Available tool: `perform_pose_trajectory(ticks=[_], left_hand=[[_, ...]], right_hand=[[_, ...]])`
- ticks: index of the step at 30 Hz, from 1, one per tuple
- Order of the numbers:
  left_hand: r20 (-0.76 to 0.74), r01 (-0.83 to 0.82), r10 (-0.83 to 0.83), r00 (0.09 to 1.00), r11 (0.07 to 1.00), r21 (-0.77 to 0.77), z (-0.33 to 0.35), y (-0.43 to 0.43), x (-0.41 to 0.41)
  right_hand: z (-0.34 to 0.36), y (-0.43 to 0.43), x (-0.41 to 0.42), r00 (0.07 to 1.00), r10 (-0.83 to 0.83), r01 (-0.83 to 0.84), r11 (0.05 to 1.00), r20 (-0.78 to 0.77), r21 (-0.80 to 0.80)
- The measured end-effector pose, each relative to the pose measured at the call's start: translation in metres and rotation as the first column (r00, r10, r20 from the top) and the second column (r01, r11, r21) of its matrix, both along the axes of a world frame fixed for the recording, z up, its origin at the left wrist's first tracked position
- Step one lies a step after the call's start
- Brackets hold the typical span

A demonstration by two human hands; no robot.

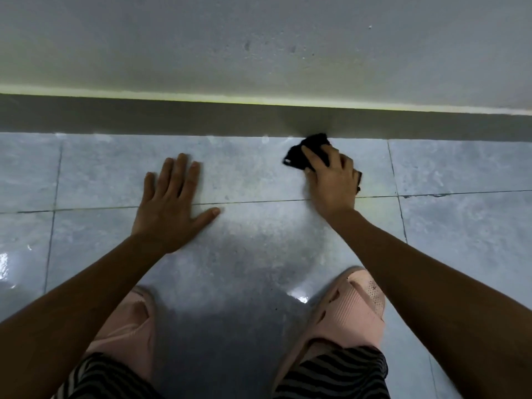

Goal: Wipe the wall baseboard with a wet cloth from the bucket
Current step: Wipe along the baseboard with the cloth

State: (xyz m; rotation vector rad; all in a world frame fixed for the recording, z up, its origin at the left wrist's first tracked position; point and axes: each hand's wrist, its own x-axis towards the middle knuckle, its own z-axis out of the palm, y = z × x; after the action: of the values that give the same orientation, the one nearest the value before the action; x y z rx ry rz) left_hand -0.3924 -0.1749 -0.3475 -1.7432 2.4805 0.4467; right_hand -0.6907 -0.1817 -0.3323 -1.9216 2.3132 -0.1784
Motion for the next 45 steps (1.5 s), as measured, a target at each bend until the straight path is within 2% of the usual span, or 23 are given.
perform_pose_trajectory(ticks=[2, 5, 8, 11, 15, 17, 19, 21, 24, 27, 30, 32, 34, 36, 39, 41, 45], left_hand=[[0.014, 0.003, -0.003, 1.000, 1.000, -0.001, 0.000, 0.001, -0.001], [0.023, -0.003, 0.003, 1.000, 1.000, -0.006, -0.001, 0.001, -0.001], [0.021, 0.003, -0.003, 1.000, 1.000, -0.006, -0.001, 0.001, 0.000], [0.013, 0.008, -0.008, 1.000, 1.000, -0.003, 0.000, 0.001, 0.002], [0.027, 0.006, -0.006, 1.000, 1.000, -0.002, -0.001, 0.002, 0.003], [0.026, 0.003, -0.002, 1.000, 1.000, -0.005, -0.001, 0.002, 0.004], [0.027, 0.008, -0.008, 1.000, 1.000, -0.002, -0.002, 0.002, 0.004], [0.027, 0.011, -0.011, 1.000, 1.000, 0.005, -0.001, 0.002, 0.005], [0.023, -0.001, 0.001, 1.000, 1.000, -0.008, -0.003, 0.002, 0.007], [0.035, -0.051, 0.051, 0.998, 0.999, -0.011, -0.004, 0.005, 0.007], [-0.009, -0.210, 0.209, 0.978, 0.977, -0.027, -0.004, 0.009, 0.016], [-0.030, -0.301, 0.301, 0.953, 0.953, -0.016, -0.003, 0.010, 0.035], [-0.028, -0.361, 0.361, 0.932, 0.932, 0.003, -0.001, 0.012, 0.057], [0.011, -0.333, 0.333, 0.943, 0.943, -0.005, -0.002, 0.013, 0.076], [0.037, -0.279, 0.279, 0.960, 0.960, -0.012, -0.002, 0.011, 0.084], [0.045, -0.269, 0.268, 0.962, 0.963, 0.017, 0.002, 0.012, 0.081], [0.050, -0.280, 0.279, 0.959, 0.960, 0.016, 0.002, 0.011, 0.082]], right_hand=[[0.000, -0.008, 0.029, 0.984, 0.175, -0.175, 0.984, 0.026, 0.004], [-0.002, -0.021, 0.074, 0.900, 0.428, -0.435, 0.897, 0.084, 0.080], [0.001, -0.032, 0.081, 0.839, 0.542, -0.543, 0.835, 0.035, 0.089], [0.008, -0.031, 0.039, 0.877, 0.480, -0.475, 0.871, -0.014, 0.124], [0.013, -0.006, -0.039, 0.974, 0.166, -0.132, 0.968, -0.154, 0.212], [0.019, 0.000, -0.059, 0.988, -0.011, 0.052, 0.962, -0.154, 0.269], [0.021, -0.003, -0.056, 0.988, -0.076, 0.112, 0.951, -0.131, 0.290], [0.021, -0.007, -0.030, 0.990, -0.016, 0.052, 0.963, -0.137, 0.265], [0.017, -0.014, 0.029, 0.977, 0.183, -0.158, 0.966, -0.108, 0.206], [0.015, -0.027, 0.088, 0.916, 0.399, -0.384, 0.902, -0.037, 0.199], [0.015, -0.040, 0.100, 0.827, 0.556, -0.530, 0.820, -0.081, 0.215], [0.018, -0.043, 0.077, 0.811, 0.570, -0.532, 0.811, -0.129, 0.242], [0.021, -0.036, 0.046, 0.844, 0.510, -0.462, 0.849, -0.168, 0.256], [0.023, -0.024, 0.024, 0.899, 0.405, -0.359, 0.899, -0.164, 0.249], [0.028, -0.021, 0.030, 0.924, 0.339, -0.280, 0.915, -0.178, 0.292], [0.034, -0.028, 0.049, 0.917, 0.362, -0.285, 0.889, -0.169, 0.360], [0.030, -0.042, 0.106, 0.838, 0.526, -0.454, 0.820, -0.145, 0.349]])
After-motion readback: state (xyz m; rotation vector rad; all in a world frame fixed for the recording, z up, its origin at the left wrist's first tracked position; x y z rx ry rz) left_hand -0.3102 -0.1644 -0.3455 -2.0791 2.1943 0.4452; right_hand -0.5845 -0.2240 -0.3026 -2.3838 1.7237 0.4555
